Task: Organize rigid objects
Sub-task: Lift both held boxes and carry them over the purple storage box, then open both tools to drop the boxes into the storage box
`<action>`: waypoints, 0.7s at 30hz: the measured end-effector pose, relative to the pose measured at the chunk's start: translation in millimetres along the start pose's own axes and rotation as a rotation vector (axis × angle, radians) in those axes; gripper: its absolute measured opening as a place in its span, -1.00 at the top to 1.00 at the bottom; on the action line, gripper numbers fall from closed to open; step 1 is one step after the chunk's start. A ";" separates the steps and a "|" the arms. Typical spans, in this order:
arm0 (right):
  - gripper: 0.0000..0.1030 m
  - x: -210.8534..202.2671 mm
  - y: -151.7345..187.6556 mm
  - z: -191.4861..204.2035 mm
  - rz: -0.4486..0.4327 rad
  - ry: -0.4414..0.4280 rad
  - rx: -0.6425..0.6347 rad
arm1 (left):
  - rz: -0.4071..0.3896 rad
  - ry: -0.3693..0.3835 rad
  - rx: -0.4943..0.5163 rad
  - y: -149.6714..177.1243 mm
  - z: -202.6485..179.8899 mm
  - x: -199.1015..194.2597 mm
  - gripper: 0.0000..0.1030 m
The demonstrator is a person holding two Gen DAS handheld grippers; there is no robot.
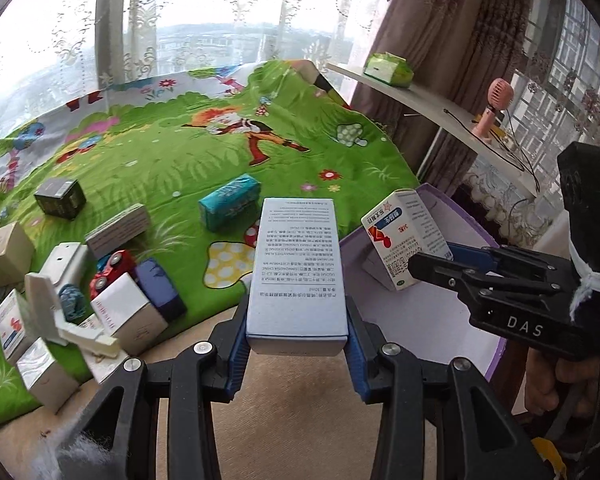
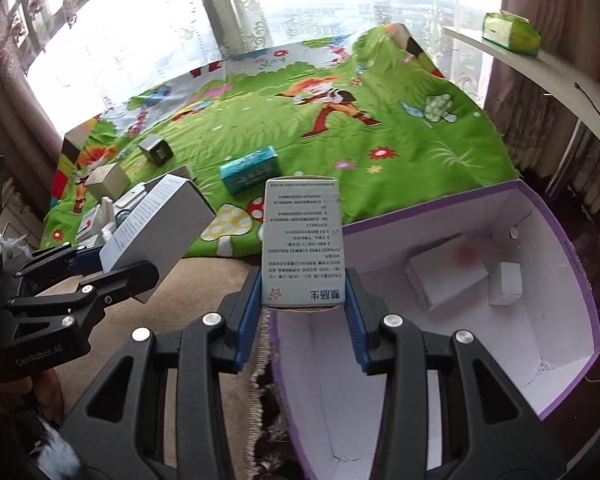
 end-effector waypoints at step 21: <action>0.14 -28.1 6.0 -85.9 -0.041 0.149 0.140 | 0.076 0.117 0.097 -20.8 -71.0 34.6 0.15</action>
Point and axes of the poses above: each gripper's, at about its wrist camera, not at the fingertips, and x roughly the way its jaws point, z to its left, y to its underside, the point moved 7 cm from there along x, roughly the way its jaws point, and after that the axes turned 14 degrees about -y, right-handed, at the moved point
